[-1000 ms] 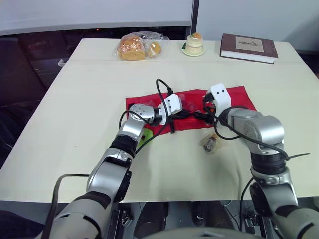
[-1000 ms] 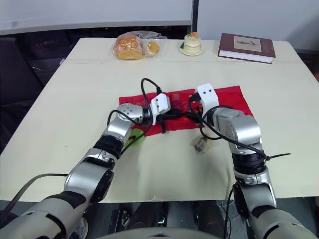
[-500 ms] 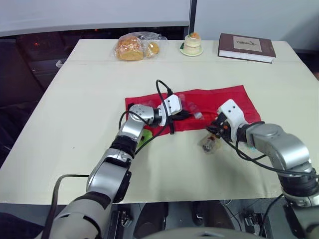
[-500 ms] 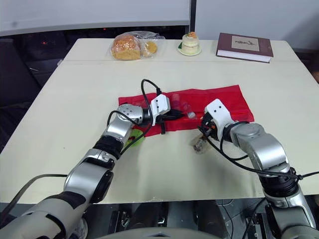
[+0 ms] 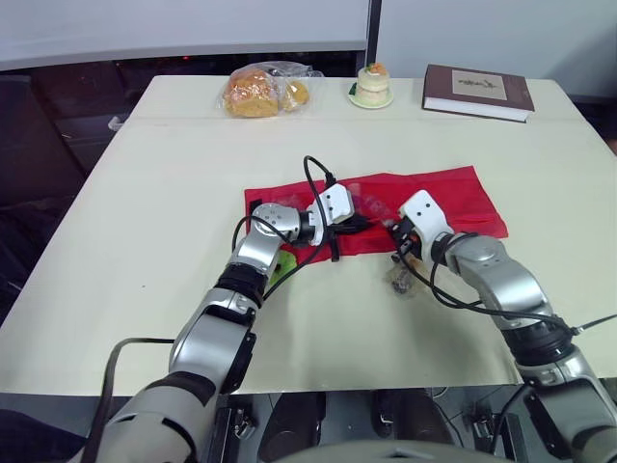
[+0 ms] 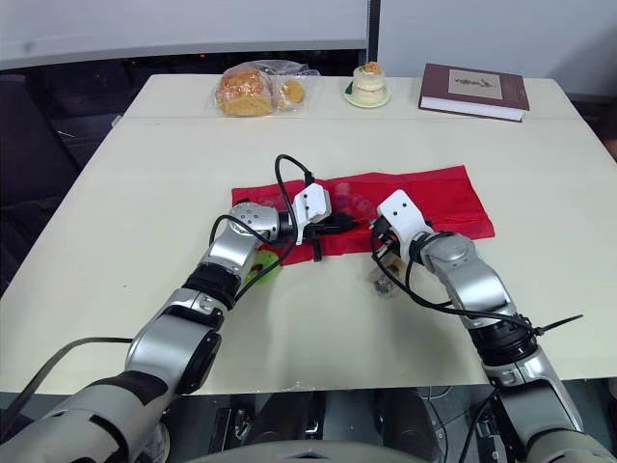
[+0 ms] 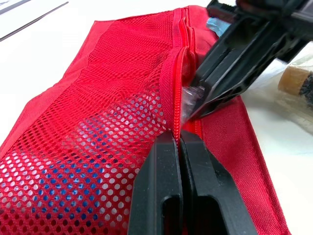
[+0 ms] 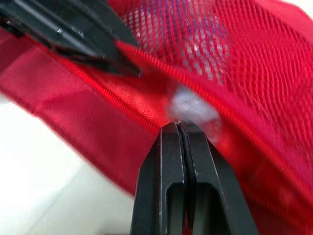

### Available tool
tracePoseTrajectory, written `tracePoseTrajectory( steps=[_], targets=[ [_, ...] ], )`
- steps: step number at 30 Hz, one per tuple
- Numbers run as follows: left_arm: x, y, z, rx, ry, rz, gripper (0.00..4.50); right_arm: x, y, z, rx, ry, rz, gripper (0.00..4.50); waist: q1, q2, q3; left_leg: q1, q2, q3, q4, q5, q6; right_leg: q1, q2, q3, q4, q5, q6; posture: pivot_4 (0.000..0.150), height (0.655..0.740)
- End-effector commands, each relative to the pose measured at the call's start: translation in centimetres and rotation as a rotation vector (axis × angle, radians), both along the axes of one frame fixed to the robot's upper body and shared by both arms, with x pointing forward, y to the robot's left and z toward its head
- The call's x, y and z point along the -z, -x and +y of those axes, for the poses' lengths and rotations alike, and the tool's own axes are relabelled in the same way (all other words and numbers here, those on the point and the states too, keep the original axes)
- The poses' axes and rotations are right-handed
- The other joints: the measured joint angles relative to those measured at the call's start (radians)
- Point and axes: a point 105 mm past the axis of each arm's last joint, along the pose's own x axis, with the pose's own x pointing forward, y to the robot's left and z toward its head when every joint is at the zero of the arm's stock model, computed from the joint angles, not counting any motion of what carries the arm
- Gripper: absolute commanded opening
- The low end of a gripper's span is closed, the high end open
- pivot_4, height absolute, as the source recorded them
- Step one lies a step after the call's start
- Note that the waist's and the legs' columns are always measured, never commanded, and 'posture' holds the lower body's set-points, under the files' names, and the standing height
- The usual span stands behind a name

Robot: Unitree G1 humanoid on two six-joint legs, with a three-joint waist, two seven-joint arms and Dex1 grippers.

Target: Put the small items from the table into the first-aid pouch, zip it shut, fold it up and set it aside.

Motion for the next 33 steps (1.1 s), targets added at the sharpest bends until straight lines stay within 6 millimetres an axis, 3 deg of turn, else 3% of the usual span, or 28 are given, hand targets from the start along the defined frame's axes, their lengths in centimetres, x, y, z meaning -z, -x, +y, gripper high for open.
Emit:
tracePoseTrajectory(
  steps=[1,10,20,27,32,33],
  targets=[
    [-1.0,0.1,-0.6,0.026,0.018,-0.032,0.0,-1.6,-0.9,1.5,-0.041,-0.013,-0.087,0.03,-0.001,0.0,0.0,0.0,0.0,0.0,0.0,0.0,0.0,0.0,0.0,0.0,0.0,0.0,0.0,0.15,0.7289],
    [-0.8,0.2,-0.6,0.026,0.016,-0.029,0.0,-2.2,-2.4,3.1,-0.065,-0.011,-0.134,0.03,-0.001,0.0,0.0,0.0,0.0,0.001,0.0,0.0,0.0,0.0,0.0,0.0,0.0,0.0,0.0,0.15,0.7289],
    [-0.7,0.1,-0.3,0.014,0.014,-0.028,0.0,-2.1,-0.9,2.1,-0.101,-0.005,-0.142,0.03,0.0,0.0,0.0,0.0,0.0,0.0,0.0,0.0,0.0,0.0,0.0,0.0,0.0,0.0,0.0,0.15,0.7289],
    [-0.7,-0.2,0.2,-0.003,0.01,-0.027,0.0,-6.1,4.6,-1.7,-0.196,-0.152,-0.269,0.03,-0.001,0.0,0.0,-0.001,0.0,0.0,0.0,0.0,0.0,0.0,0.0,0.0,-0.001,0.0,0.0,0.15,0.7289],
    [-0.7,-0.3,0.4,-0.008,0.006,-0.026,0.0,-6.9,9.4,-6.2,-0.274,-0.189,-0.22,0.03,0.01,0.0,0.0,0.0,0.0,-0.001,-0.001,0.0,0.0,0.001,0.0,0.0,-0.001,0.0,0.001,0.15,0.7289],
    [-0.7,-0.4,0.4,-0.008,0.006,-0.026,0.0,-7.0,10.2,-7.2,-0.279,-0.193,-0.196,0.27,0.011,0.0,0.0,0.0,0.0,-0.001,0.0,0.0,0.0,0.001,0.0,0.0,-0.002,0.0,0.001,0.15,0.7289]
  ],
)
